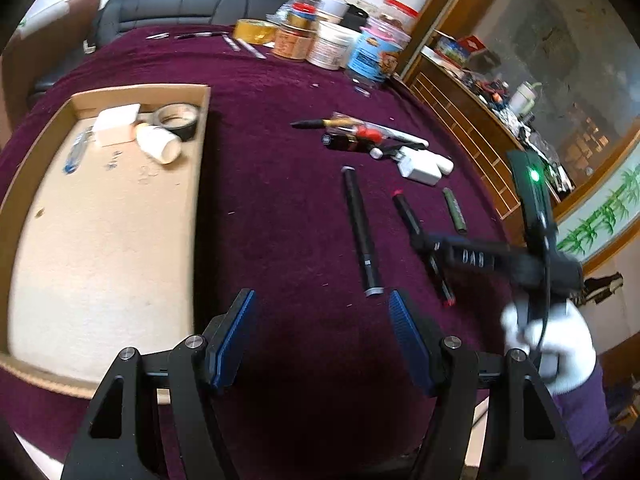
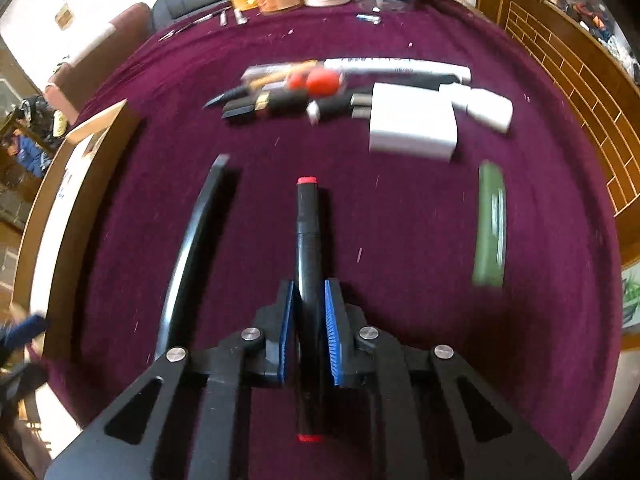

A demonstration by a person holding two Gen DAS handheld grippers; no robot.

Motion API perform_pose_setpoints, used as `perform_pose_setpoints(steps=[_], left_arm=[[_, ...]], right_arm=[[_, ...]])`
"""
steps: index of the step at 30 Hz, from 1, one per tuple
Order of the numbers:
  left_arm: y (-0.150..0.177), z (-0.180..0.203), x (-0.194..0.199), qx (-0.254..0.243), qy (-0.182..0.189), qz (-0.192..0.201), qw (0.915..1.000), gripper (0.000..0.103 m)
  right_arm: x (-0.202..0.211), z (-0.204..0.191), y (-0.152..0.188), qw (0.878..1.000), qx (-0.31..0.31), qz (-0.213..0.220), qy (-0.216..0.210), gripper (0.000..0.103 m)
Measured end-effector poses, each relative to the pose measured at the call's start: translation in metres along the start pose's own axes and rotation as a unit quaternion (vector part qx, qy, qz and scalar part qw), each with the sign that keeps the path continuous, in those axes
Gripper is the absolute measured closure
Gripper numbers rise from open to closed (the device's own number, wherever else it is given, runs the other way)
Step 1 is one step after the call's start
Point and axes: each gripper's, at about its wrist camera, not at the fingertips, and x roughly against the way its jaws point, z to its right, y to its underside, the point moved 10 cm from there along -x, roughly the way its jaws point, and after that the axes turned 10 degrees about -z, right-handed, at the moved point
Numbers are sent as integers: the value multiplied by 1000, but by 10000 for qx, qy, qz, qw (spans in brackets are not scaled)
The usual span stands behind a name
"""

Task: Organize rigid objects
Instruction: 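Grasp the other black marker with the left tool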

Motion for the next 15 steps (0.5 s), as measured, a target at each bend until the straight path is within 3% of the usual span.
perform_pose_setpoints(steps=[3,6,10,15], left_arm=[[-8,16,-10,-236,-59,-15,9997,41],[-22,24,-24,-432,-351,33,9984,41],[-41,20,-48,-521,-750,-36,9958,41],[-53,19,-76,-423,-776,-241,9958,42]], right_arm=[[1,1,1,9999,-45,124,-79,90],[2,6,-1,9992,-220,175,-288,90],[3,8,-1,9993,-140,285,-178,90],[7,12,8,9991,-41,371,-178,90]])
